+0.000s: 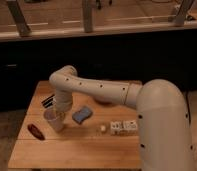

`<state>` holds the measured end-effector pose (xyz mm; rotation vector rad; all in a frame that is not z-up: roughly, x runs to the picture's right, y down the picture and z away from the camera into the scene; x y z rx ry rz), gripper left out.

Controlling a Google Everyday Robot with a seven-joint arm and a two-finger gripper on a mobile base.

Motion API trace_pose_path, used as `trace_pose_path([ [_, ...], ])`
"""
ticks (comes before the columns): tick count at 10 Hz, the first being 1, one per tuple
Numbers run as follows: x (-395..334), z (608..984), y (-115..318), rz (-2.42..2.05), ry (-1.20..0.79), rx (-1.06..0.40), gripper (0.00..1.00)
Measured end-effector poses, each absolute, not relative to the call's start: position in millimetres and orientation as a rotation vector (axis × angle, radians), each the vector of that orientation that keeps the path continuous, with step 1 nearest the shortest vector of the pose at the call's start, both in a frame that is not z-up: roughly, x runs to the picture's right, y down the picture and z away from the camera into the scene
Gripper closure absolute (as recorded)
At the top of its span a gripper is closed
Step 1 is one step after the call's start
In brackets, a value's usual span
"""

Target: Pick up the ceramic cup

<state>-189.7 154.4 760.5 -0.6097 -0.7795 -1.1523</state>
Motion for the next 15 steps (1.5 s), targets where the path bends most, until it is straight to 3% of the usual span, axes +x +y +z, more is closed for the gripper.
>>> trace_pose_path([
  [15, -192.8, 731.9, 135.5, -1.169, -0.779, -0.501, 1.0],
])
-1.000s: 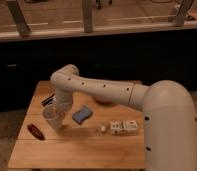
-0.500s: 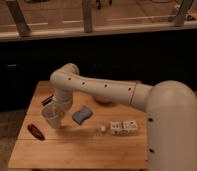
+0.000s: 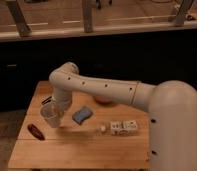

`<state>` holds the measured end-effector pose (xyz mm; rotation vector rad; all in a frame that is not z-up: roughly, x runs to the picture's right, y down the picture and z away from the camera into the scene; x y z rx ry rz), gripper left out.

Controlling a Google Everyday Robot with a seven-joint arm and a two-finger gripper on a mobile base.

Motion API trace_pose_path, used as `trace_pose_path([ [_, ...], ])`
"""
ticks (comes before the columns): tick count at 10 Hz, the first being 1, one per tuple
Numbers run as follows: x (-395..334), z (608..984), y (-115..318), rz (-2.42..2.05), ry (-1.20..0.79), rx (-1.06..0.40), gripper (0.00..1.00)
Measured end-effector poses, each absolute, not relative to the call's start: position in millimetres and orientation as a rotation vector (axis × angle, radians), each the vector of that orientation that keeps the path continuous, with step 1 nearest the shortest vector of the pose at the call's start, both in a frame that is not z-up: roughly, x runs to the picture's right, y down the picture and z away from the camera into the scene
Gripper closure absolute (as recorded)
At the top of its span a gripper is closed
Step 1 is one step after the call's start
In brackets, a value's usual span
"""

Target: Pick up the ceramic cup

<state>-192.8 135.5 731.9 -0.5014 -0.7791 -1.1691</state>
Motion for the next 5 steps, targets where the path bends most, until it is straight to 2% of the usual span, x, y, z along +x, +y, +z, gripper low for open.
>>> trace_pose_path([
  [5, -193.3, 727.5, 132.9, -1.165, -0.781, -0.481, 1.0],
])
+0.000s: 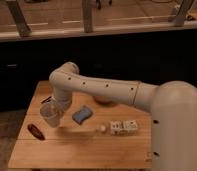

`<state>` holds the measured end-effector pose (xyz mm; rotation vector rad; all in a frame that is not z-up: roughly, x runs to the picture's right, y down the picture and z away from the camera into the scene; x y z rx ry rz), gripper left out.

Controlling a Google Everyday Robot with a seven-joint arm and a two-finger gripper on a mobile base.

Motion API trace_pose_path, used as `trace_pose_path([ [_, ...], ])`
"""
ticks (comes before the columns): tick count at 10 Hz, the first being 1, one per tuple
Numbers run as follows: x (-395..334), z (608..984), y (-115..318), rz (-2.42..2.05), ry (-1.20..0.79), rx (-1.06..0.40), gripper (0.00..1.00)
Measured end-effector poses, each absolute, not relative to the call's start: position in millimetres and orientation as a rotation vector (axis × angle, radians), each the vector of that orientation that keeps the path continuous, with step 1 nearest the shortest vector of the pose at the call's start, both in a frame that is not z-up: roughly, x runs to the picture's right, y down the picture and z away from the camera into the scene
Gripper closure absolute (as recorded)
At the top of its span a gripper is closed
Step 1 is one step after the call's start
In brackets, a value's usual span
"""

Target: Pick up the ceramic cup

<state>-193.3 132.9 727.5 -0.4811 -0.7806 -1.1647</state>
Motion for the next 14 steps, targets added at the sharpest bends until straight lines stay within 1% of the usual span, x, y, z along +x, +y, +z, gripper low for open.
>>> trace_pose_path([
  [14, -190.8, 724.3, 130.2, -1.152, -0.797, -0.448, 1.0],
])
